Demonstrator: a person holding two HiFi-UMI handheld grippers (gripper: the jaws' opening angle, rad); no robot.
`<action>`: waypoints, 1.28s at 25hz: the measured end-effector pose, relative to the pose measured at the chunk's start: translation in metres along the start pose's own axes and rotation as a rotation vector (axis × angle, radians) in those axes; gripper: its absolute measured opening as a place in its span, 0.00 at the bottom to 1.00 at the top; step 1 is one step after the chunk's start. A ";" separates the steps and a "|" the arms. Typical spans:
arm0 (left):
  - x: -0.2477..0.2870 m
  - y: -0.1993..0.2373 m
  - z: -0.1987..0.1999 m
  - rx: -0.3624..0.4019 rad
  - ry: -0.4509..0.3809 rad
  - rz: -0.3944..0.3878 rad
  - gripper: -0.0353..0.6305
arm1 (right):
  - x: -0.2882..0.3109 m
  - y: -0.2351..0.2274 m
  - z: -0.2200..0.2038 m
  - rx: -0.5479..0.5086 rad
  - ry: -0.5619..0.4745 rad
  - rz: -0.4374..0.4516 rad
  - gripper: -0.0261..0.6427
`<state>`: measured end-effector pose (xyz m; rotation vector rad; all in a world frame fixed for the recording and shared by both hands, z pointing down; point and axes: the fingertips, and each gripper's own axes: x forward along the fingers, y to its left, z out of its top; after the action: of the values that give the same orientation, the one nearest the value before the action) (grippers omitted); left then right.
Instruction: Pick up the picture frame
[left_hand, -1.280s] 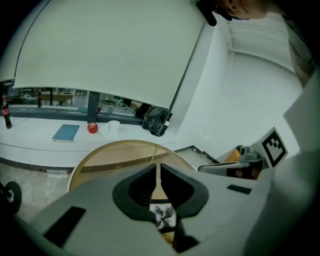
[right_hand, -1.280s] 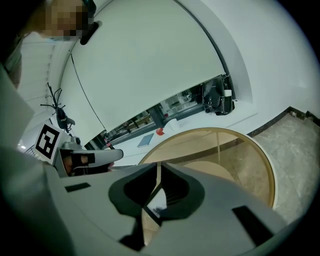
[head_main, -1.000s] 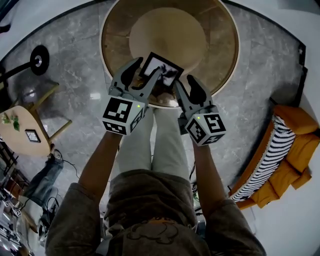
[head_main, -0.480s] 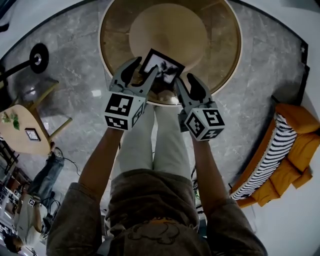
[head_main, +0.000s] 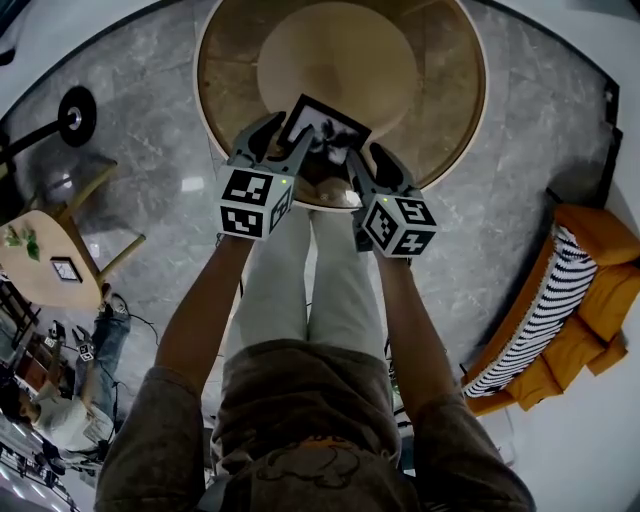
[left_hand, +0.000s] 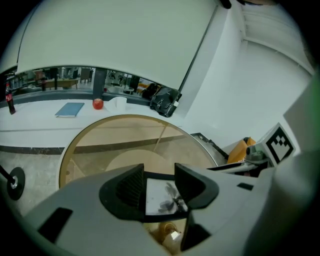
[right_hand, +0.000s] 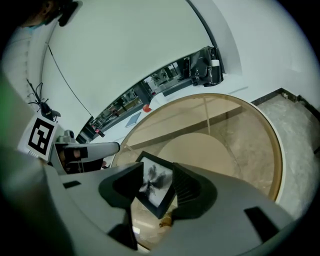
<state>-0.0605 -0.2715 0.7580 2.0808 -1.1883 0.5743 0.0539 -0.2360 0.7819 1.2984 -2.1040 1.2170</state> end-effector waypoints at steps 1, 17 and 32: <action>0.003 0.002 -0.005 0.000 0.010 0.002 0.36 | 0.004 -0.004 -0.006 0.007 0.012 -0.010 0.33; 0.045 0.031 -0.065 -0.077 0.121 0.027 0.34 | 0.033 -0.038 -0.045 0.056 0.074 -0.094 0.31; 0.046 0.033 -0.073 -0.066 0.139 0.031 0.29 | 0.035 -0.033 -0.047 0.041 0.088 -0.109 0.29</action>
<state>-0.0698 -0.2568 0.8491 1.9373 -1.1455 0.6732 0.0589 -0.2219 0.8476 1.3340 -1.9307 1.2536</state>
